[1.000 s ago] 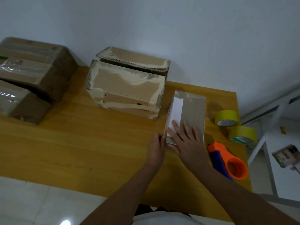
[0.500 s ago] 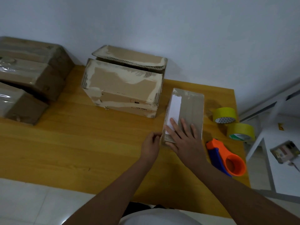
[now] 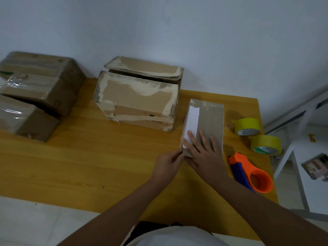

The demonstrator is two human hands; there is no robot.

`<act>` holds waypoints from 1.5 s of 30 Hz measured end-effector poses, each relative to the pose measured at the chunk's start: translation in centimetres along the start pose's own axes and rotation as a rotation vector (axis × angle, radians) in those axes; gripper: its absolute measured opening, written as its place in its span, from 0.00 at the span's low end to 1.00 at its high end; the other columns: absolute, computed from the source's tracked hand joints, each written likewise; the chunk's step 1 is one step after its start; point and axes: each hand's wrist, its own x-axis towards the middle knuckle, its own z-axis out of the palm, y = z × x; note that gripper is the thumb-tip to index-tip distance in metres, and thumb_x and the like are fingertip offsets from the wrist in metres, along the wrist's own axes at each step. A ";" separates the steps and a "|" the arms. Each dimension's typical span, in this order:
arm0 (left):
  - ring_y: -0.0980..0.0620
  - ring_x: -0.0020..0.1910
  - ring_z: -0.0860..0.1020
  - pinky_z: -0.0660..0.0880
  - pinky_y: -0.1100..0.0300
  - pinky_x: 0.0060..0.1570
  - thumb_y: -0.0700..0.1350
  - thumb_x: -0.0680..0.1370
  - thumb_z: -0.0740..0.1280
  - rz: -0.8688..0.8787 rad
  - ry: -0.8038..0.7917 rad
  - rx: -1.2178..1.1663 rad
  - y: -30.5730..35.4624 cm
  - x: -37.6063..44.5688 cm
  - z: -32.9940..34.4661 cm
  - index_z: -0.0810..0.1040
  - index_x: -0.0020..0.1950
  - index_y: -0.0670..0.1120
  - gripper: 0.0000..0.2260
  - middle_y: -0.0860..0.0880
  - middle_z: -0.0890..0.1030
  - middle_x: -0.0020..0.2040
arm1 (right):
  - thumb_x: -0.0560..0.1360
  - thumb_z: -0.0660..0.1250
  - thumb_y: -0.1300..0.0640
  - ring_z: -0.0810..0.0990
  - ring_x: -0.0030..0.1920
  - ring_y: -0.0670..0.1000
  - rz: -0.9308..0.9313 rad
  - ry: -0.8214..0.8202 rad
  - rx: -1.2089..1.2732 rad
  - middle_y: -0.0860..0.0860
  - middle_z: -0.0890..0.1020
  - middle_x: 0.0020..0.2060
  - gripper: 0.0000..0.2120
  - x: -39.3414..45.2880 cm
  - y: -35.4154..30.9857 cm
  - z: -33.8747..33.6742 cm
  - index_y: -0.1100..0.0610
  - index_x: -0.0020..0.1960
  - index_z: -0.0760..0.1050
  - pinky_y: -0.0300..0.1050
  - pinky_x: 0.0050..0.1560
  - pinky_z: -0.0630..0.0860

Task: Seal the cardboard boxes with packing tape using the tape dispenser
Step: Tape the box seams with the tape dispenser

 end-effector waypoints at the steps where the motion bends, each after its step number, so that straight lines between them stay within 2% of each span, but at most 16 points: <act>1: 0.62 0.46 0.81 0.78 0.66 0.48 0.45 0.81 0.67 -0.085 0.022 -0.094 0.1 0.3 0.1 0.78 0.68 0.48 0.15 0.52 0.85 0.54 | 0.80 0.46 0.37 0.52 0.78 0.59 0.000 0.000 0.005 0.49 0.51 0.79 0.31 0.0 0.0 0.0 0.45 0.79 0.47 0.62 0.74 0.55; 5: 0.59 0.51 0.83 0.80 0.58 0.55 0.44 0.77 0.72 -0.249 0.065 -0.322 -0.2 0.4 0.7 0.81 0.63 0.45 0.15 0.52 0.85 0.55 | 0.79 0.46 0.37 0.54 0.78 0.59 0.008 0.001 0.027 0.49 0.52 0.79 0.31 0.1 0.0 -0.1 0.45 0.79 0.49 0.63 0.74 0.57; 13: 0.59 0.51 0.83 0.80 0.57 0.54 0.49 0.77 0.71 -0.177 -0.027 -0.253 -0.7 0.5 -1.0 0.81 0.59 0.55 0.11 0.52 0.85 0.55 | 0.79 0.51 0.39 0.50 0.78 0.58 -0.018 -0.042 0.105 0.47 0.50 0.79 0.30 -0.2 -0.4 -1.4 0.44 0.79 0.49 0.64 0.74 0.57; 17: 0.57 0.53 0.82 0.80 0.53 0.56 0.62 0.73 0.67 -0.222 -0.107 -0.169 -0.4 0.9 -2.8 0.74 0.68 0.56 0.26 0.52 0.78 0.67 | 0.80 0.54 0.42 0.41 0.78 0.55 -0.258 -0.060 0.103 0.43 0.44 0.78 0.32 -1.5 0.8 -1.5 0.42 0.78 0.40 0.59 0.77 0.43; 19: 0.54 0.66 0.75 0.75 0.52 0.64 0.62 0.74 0.67 -0.145 -0.120 0.020 0.0 1.6 -3.1 0.61 0.78 0.53 0.35 0.52 0.70 0.74 | 0.79 0.56 0.40 0.41 0.78 0.55 -0.262 -0.023 0.108 0.43 0.46 0.78 0.34 -2.2 1.8 -1.8 0.41 0.78 0.42 0.60 0.76 0.42; 21: 0.53 0.78 0.56 0.62 0.53 0.73 0.59 0.76 0.69 0.053 -0.136 0.221 0.4 2.6 -2.8 0.53 0.81 0.52 0.39 0.52 0.53 0.81 | 0.75 0.61 0.35 0.39 0.78 0.56 -0.102 -0.007 0.173 0.43 0.43 0.78 0.39 -3.0 3.0 -1.9 0.38 0.77 0.41 0.64 0.76 0.45; 23: 0.52 0.80 0.43 0.52 0.53 0.76 0.59 0.76 0.69 0.237 -0.174 0.429 0.7 3.9 -2.6 0.54 0.80 0.52 0.38 0.52 0.42 0.81 | 0.72 0.60 0.30 0.36 0.78 0.54 0.117 -0.011 0.341 0.41 0.38 0.78 0.43 -4.4 3.6 -1.6 0.36 0.76 0.38 0.64 0.76 0.47; 25: 0.49 0.80 0.40 0.48 0.49 0.77 0.61 0.77 0.66 0.286 -0.228 0.606 0.8 5.3 -2.5 0.56 0.80 0.53 0.35 0.50 0.39 0.81 | 0.70 0.64 0.30 0.42 0.79 0.52 0.346 0.045 0.647 0.43 0.42 0.79 0.46 -5.9 3.3 -1.2 0.39 0.78 0.41 0.60 0.76 0.52; 28: 0.48 0.80 0.42 0.46 0.50 0.77 0.59 0.81 0.61 0.263 -0.238 0.673 1.5 8.1 -2.3 0.57 0.80 0.51 0.30 0.47 0.42 0.81 | 0.71 0.70 0.40 0.57 0.77 0.51 0.654 0.161 1.126 0.48 0.55 0.78 0.46 -7.4 1.5 -0.7 0.47 0.79 0.47 0.58 0.73 0.63; 30: 0.47 0.80 0.44 0.47 0.50 0.77 0.55 0.82 0.60 0.252 -0.235 0.670 2.5 10.3 -2.2 0.58 0.79 0.48 0.28 0.45 0.45 0.81 | 0.75 0.68 0.44 0.64 0.74 0.53 0.792 0.167 1.301 0.50 0.63 0.76 0.39 -7.5 0.0 -0.7 0.47 0.79 0.50 0.58 0.70 0.68; 32: 0.45 0.80 0.45 0.48 0.47 0.77 0.53 0.83 0.60 0.229 -0.252 0.704 3.5 12.4 -2.1 0.58 0.79 0.46 0.27 0.43 0.44 0.81 | 0.79 0.63 0.45 0.68 0.71 0.55 0.906 0.153 1.472 0.50 0.65 0.75 0.33 -7.2 -1.0 -1.1 0.46 0.79 0.51 0.59 0.68 0.70; 35: 0.43 0.80 0.47 0.47 0.45 0.77 0.51 0.83 0.59 0.186 -0.300 0.819 4.2 14.2 -1.8 0.59 0.78 0.47 0.24 0.39 0.48 0.80 | 0.79 0.63 0.45 0.70 0.70 0.57 1.028 0.218 1.681 0.52 0.65 0.75 0.34 -6.5 -1.4 -1.7 0.45 0.79 0.49 0.61 0.67 0.71; 39: 0.39 0.72 0.63 0.52 0.42 0.74 0.52 0.82 0.59 0.232 -0.238 0.928 4.2 12.5 -1.2 0.66 0.73 0.49 0.20 0.40 0.66 0.71 | 0.75 0.69 0.47 0.73 0.67 0.55 1.054 0.466 1.714 0.51 0.71 0.70 0.36 -6.9 -0.9 -2.1 0.47 0.78 0.54 0.60 0.64 0.73; 41: 0.41 0.65 0.69 0.64 0.47 0.68 0.50 0.82 0.61 0.255 -0.206 0.806 3.9 11.1 -1.5 0.67 0.72 0.48 0.19 0.42 0.70 0.65 | 0.71 0.73 0.48 0.76 0.62 0.49 1.062 0.575 1.670 0.48 0.76 0.64 0.35 -7.6 -0.8 -2.2 0.48 0.74 0.63 0.53 0.58 0.77; 43: 0.45 0.61 0.72 0.71 0.54 0.59 0.48 0.81 0.63 0.249 -0.221 0.655 3.6 9.6 -2.1 0.69 0.73 0.48 0.19 0.45 0.72 0.63 | 0.71 0.75 0.53 0.77 0.61 0.52 1.126 0.613 1.595 0.49 0.78 0.62 0.32 -8.4 -0.9 -1.7 0.52 0.71 0.67 0.57 0.58 0.78; 45: 0.48 0.58 0.74 0.72 0.56 0.56 0.46 0.81 0.66 0.224 -0.225 0.558 3.0 8.2 -2.8 0.73 0.71 0.47 0.18 0.46 0.74 0.61 | 0.73 0.73 0.58 0.77 0.61 0.55 1.157 0.610 1.503 0.53 0.78 0.61 0.27 -8.8 -1.1 -1.2 0.55 0.70 0.69 0.61 0.58 0.78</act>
